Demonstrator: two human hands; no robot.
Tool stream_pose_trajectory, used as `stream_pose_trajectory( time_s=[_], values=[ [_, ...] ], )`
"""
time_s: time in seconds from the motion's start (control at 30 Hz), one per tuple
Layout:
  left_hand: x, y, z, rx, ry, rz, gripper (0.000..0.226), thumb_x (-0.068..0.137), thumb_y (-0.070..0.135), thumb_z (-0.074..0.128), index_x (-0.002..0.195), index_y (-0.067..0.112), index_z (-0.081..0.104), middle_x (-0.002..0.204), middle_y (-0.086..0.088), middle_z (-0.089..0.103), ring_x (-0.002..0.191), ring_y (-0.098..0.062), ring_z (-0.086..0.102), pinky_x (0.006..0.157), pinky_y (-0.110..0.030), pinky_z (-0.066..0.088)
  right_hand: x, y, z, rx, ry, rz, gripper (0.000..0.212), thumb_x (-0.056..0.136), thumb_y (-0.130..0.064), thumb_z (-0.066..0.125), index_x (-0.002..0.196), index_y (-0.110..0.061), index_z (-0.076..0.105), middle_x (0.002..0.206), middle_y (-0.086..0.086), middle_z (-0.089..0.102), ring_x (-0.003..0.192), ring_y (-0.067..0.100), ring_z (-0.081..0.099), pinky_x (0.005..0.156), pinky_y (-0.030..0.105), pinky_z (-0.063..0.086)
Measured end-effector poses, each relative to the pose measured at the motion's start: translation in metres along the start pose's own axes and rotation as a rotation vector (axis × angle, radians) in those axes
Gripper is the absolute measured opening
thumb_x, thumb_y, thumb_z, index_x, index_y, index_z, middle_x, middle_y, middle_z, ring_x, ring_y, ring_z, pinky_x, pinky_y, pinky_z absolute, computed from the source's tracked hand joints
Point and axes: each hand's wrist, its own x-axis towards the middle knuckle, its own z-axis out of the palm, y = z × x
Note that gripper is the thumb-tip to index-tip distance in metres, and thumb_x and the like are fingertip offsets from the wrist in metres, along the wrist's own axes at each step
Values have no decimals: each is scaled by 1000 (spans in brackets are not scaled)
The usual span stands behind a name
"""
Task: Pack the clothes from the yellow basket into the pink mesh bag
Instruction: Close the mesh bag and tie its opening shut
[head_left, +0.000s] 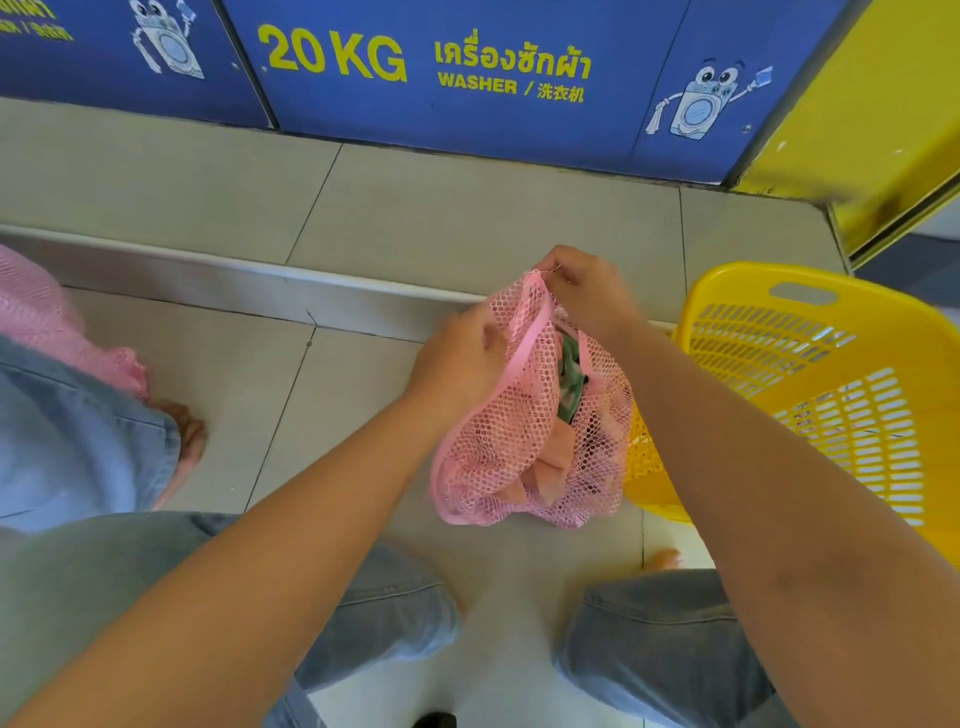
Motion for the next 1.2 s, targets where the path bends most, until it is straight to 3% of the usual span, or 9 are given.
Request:
stream_pose_trajectory(
  time_s=[0.1, 0.23, 0.37, 0.5, 0.7, 0.8, 1.0, 1.2],
  values=[
    [30, 7, 2, -96, 91, -89, 16, 102, 25, 48, 103, 14, 59, 113, -9, 66, 95, -23, 61, 74, -31, 43, -6, -2, 2, -4, 11, -23, 16, 97, -18, 51, 100, -20, 67, 102, -6, 70, 89, 13, 62, 68, 23, 43],
    [49, 16, 10, -108, 75, -208, 31, 103, 36, 46, 115, 13, 63, 117, -9, 67, 105, -30, 63, 90, -38, 51, -13, -1, 6, -37, 50, -54, 17, 98, -21, 50, 103, -22, 67, 97, -10, 68, 83, 9, 59, 60, 11, 37],
    [52, 24, 13, -283, -70, -269, 37, 103, 44, 46, 113, 13, 64, 109, -6, 69, 101, -26, 64, 91, -37, 52, -20, -1, 8, -45, 80, -63, 19, 100, -23, 48, 105, -22, 66, 90, -11, 65, 76, 9, 56, 55, 13, 35],
    [52, 22, 13, -409, -53, -242, 24, 99, 30, 57, 105, 9, 68, 109, -10, 71, 102, -26, 67, 94, -40, 53, -23, 0, 7, -16, 72, -46, 18, 100, -22, 48, 105, -21, 65, 93, -5, 68, 78, 13, 60, 56, 16, 39],
    [51, 11, 4, -532, -29, -203, 4, 97, 18, 63, 94, 15, 63, 92, -1, 65, 83, -15, 61, 73, -26, 52, -23, -5, 1, 25, -25, -7, 22, 97, -21, 46, 100, -18, 67, 97, -4, 65, 90, 13, 57, 66, 25, 40],
    [48, 5, -2, -574, -61, -146, 6, 94, 18, 68, 92, 13, 65, 87, -1, 64, 79, -16, 62, 72, -31, 53, -19, -13, -2, 87, -43, -11, 26, 98, -30, 47, 86, -22, 68, 99, 1, 61, 93, 15, 53, 74, 28, 35],
    [46, 2, -9, -641, -77, -113, 12, 91, 14, 71, 80, 17, 66, 80, -2, 62, 75, -20, 59, 73, -37, 50, -13, -26, -3, 256, -155, 42, 13, 95, -26, 57, 91, -22, 69, 86, -3, 68, 78, 10, 60, 74, 27, 47],
    [41, 3, -15, -629, -99, -99, 13, 93, 16, 69, 81, 17, 63, 83, -4, 59, 76, -17, 58, 74, -33, 51, -11, -21, -5, 203, -243, 66, 23, 96, -35, 55, 83, -17, 59, 75, -2, 60, 70, 15, 56, 72, 34, 46]
  ],
)
